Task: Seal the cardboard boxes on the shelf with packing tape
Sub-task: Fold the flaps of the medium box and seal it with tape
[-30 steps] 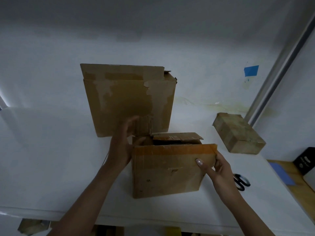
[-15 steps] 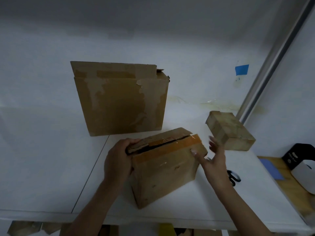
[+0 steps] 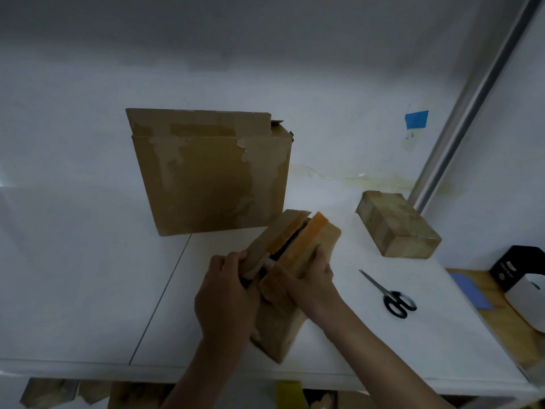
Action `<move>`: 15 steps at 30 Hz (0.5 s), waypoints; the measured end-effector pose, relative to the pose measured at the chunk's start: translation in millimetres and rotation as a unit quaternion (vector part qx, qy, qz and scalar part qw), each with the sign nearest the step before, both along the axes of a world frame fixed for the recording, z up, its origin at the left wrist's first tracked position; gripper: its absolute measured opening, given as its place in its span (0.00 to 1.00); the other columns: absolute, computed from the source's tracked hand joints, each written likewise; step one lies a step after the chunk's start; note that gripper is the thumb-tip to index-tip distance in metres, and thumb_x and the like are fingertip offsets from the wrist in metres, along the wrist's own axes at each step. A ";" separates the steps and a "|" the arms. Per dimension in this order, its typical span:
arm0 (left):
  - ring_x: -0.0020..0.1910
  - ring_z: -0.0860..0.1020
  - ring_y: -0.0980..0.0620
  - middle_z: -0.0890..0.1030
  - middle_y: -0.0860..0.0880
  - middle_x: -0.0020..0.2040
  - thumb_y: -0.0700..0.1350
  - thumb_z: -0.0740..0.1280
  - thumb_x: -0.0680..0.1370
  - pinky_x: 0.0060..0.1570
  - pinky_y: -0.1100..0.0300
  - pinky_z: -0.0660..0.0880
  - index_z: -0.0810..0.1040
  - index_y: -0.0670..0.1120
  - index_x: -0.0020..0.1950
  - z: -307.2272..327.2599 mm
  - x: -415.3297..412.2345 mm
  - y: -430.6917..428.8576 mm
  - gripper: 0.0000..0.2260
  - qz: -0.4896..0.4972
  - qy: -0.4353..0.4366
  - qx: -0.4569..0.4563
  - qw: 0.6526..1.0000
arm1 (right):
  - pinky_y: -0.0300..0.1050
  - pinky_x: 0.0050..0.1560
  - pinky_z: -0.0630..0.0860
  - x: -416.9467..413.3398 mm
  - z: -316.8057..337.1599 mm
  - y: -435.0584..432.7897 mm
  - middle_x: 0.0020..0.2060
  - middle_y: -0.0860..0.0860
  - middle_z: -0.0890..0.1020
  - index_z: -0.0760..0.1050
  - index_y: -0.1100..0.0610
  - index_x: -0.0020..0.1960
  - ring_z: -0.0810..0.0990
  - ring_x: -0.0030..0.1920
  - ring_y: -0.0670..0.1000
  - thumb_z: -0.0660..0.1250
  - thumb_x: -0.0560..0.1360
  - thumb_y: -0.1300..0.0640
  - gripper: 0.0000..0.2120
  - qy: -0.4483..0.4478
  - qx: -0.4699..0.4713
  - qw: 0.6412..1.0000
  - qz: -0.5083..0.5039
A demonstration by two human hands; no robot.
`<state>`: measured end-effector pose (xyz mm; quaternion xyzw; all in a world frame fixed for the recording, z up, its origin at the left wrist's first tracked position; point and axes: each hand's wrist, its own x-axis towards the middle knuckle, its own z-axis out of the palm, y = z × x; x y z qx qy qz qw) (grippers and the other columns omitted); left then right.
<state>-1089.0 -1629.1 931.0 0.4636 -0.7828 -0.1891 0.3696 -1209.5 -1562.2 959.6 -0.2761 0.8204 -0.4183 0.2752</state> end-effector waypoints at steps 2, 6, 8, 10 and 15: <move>0.40 0.71 0.56 0.75 0.52 0.53 0.57 0.69 0.74 0.33 0.67 0.62 0.76 0.49 0.65 5.1 3.4 13.6 0.21 -0.010 -0.040 0.015 0.999 | 0.64 0.69 0.65 -9.0 1.3 -4.1 0.76 0.56 0.53 0.39 0.48 0.78 0.59 0.73 0.64 0.70 0.58 0.26 0.62 0.053 0.038 0.998 0.012; 0.50 0.71 0.59 0.68 0.55 0.60 0.67 0.60 0.77 0.47 0.70 0.69 0.65 0.55 0.75 11.3 1.7 41.3 0.30 -0.062 -0.077 0.041 0.994 | 0.61 0.70 0.65 -42.8 13.2 -3.9 0.76 0.53 0.56 0.44 0.48 0.79 0.59 0.73 0.63 0.69 0.68 0.33 0.51 0.138 0.080 0.982 0.100; 0.56 0.71 0.58 0.65 0.54 0.63 0.70 0.57 0.76 0.53 0.67 0.71 0.61 0.55 0.77 12.4 -3.6 51.6 0.33 -0.087 -0.079 0.052 0.992 | 0.57 0.70 0.60 -53.5 23.4 -1.9 0.77 0.53 0.55 0.50 0.48 0.78 0.54 0.74 0.62 0.66 0.73 0.37 0.41 0.188 0.113 0.966 0.139; 0.59 0.70 0.56 0.64 0.53 0.64 0.69 0.57 0.77 0.56 0.65 0.72 0.57 0.55 0.79 10.6 -8.5 58.6 0.34 -0.110 -0.084 0.056 0.989 | 0.54 0.67 0.59 -58.4 33.5 -1.2 0.73 0.54 0.62 0.60 0.48 0.75 0.56 0.72 0.61 0.64 0.75 0.39 0.32 0.236 0.145 0.948 0.158; 0.58 0.75 0.55 0.68 0.55 0.60 0.58 0.64 0.80 0.55 0.61 0.77 0.64 0.54 0.76 0.8 -15.6 54.7 0.26 -0.199 -0.033 0.071 0.977 | 0.58 0.66 0.66 -57.1 30.2 -3.0 0.59 0.51 0.75 0.72 0.46 0.64 0.71 0.63 0.59 0.62 0.75 0.42 0.20 0.275 0.151 0.943 0.107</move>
